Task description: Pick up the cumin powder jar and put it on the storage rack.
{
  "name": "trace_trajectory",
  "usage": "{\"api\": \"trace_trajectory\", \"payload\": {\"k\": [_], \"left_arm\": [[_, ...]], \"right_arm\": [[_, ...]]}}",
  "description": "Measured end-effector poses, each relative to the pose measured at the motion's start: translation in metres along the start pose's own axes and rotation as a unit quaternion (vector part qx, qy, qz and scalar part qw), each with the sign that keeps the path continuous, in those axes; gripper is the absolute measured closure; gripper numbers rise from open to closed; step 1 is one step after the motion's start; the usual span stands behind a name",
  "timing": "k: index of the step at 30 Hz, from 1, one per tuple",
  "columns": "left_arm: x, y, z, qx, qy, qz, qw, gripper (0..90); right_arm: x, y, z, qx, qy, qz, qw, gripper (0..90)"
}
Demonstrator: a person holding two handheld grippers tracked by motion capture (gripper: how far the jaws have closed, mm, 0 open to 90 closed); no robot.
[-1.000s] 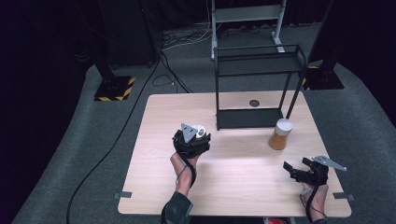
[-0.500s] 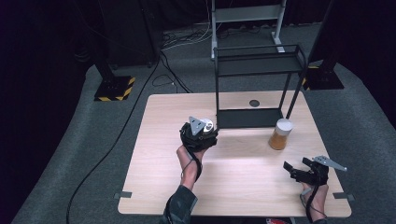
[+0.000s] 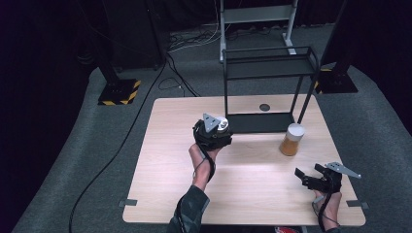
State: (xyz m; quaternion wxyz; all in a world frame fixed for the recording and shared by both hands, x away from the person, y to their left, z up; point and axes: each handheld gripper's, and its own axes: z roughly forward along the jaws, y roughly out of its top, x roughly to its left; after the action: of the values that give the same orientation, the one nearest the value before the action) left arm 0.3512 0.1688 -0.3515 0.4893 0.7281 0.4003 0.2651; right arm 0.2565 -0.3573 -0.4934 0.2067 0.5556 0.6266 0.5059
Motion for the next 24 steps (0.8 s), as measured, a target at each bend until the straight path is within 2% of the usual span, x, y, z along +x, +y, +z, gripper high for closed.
{"api": "trace_trajectory", "payload": {"k": [14, 24], "left_arm": [[0.001, 0.023, 0.012, -0.001, -0.016, 0.002, 0.9999, 30.1], [-0.003, 0.042, 0.02, -0.001, -0.023, 0.013, 0.9997, 30.1]], "right_arm": [[-0.001, -0.001, 0.0, -0.002, 0.002, 0.0, 1.0, 0.0], [-0.002, -0.001, 0.0, -0.002, 0.005, 0.001, 1.0, 0.0]]}}
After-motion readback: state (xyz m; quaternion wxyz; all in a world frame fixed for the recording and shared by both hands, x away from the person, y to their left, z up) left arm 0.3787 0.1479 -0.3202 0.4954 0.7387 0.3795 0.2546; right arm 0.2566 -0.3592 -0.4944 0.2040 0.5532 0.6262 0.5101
